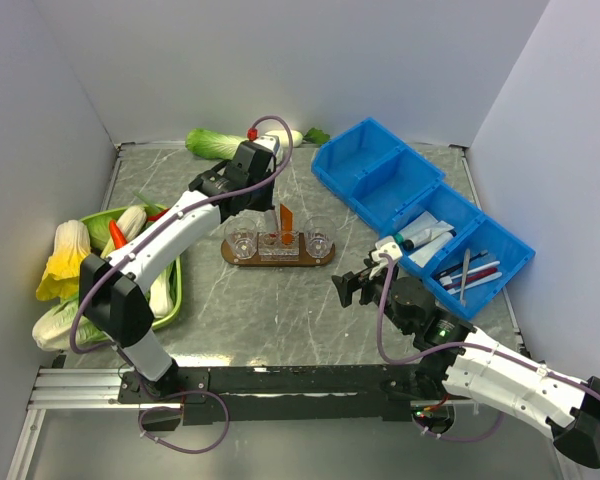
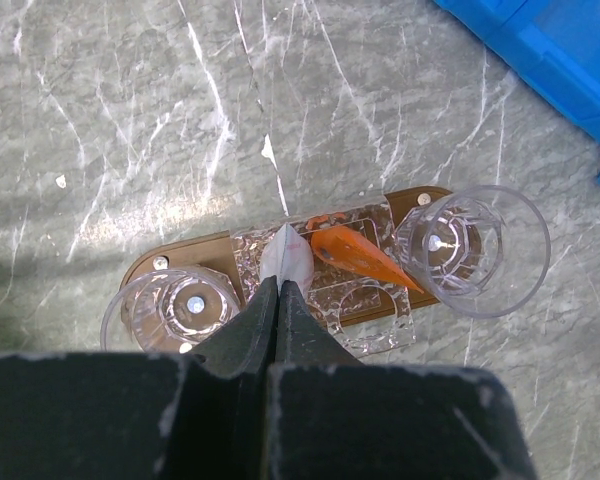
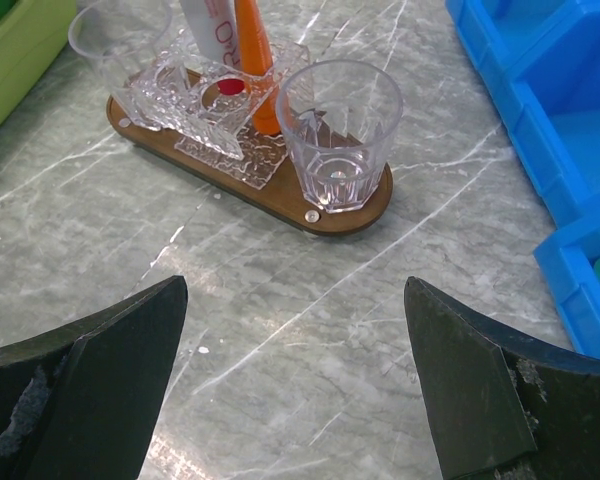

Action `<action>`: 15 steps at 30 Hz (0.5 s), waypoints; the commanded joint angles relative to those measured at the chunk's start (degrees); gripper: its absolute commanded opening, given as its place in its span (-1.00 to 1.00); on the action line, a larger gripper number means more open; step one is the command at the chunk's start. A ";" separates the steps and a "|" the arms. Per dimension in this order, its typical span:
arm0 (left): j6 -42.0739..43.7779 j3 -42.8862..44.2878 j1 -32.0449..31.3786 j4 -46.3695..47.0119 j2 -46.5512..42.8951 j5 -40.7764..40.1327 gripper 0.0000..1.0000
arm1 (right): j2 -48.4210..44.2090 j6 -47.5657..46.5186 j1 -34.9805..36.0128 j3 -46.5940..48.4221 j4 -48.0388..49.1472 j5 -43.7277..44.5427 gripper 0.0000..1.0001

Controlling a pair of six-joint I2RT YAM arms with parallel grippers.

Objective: Prepare toiletry sets of a toothbrush and toothpaste on the tray

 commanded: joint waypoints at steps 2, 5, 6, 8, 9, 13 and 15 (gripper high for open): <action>1.55 0.58 -0.30 3.35 0.29 -1.11 -0.99 | 0.19 0.66 -0.64 -0.75 2.79 -0.13 0.93; 1.73 0.49 -0.30 3.44 0.73 -1.37 -0.99 | 0.11 0.75 -0.64 -0.84 2.79 -0.22 0.93; 1.82 0.57 -0.30 3.44 0.82 -1.46 -0.99 | 0.02 0.66 -0.73 -0.84 2.70 -0.22 0.93; 1.90 0.58 -0.30 3.35 1.17 -1.63 -0.99 | 0.19 0.75 -0.81 -0.84 2.88 -0.22 0.93; 2.08 0.58 -0.30 3.35 1.34 -1.72 -0.99 | 0.28 0.75 -0.90 -0.84 2.88 -0.22 0.93; 2.17 0.58 -0.22 3.26 1.96 -1.81 -0.99 | 0.28 0.75 -0.90 -0.93 2.96 -0.40 0.93; 2.17 0.49 -0.30 3.26 2.05 -1.72 -0.99 | 0.37 0.75 -1.08 -1.01 2.96 -0.48 0.93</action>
